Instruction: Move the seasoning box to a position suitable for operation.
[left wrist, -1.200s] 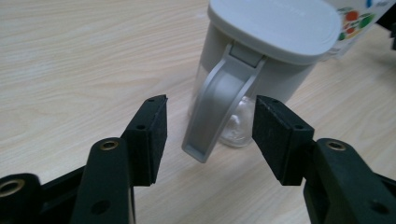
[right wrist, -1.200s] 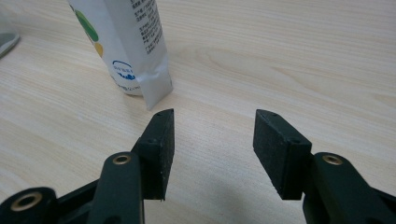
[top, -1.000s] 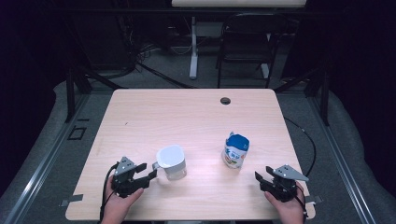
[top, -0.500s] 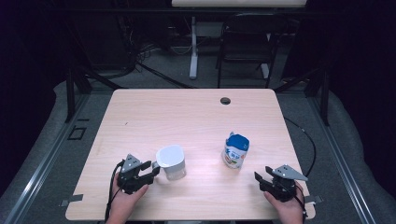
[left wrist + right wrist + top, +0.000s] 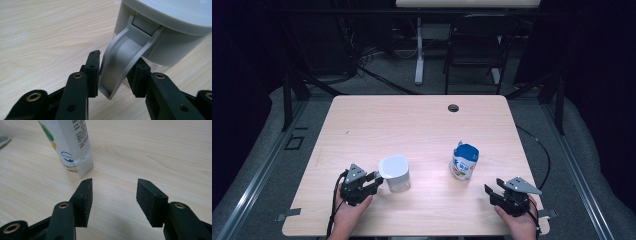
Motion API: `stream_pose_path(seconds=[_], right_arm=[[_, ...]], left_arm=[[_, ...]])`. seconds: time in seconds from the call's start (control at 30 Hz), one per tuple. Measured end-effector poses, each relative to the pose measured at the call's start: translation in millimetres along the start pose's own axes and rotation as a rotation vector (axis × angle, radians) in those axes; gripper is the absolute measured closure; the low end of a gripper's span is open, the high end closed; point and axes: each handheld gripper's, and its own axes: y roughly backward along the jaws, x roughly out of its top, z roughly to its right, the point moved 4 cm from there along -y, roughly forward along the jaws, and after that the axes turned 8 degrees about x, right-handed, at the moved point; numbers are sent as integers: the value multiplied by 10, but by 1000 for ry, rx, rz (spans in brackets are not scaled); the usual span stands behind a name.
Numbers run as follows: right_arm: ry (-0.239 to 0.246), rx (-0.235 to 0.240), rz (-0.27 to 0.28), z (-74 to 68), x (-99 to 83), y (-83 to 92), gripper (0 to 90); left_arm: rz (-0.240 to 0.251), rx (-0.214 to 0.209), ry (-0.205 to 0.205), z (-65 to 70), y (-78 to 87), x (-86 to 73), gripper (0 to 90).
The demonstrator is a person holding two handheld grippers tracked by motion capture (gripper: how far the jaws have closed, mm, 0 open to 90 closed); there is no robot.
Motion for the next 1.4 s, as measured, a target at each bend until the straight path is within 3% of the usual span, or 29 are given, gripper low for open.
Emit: stream_pose_path(seconds=[0.4, 0.87, 1.07, 1.4], right_arm=[[12, 12, 11, -50, 36, 39, 486], [21, 26, 27, -110, 60, 77, 492], [35, 44, 30, -177, 84, 104, 497], [107, 76, 20, -352, 113, 93, 508]], left_arm=[[12, 30, -72, -9, -10, 17, 700], [50, 38, -104, 30, -16, -1, 712], [54, -10, -145, 142, -23, -10, 711], [49, -90, -205, 327, -26, -6, 709]])
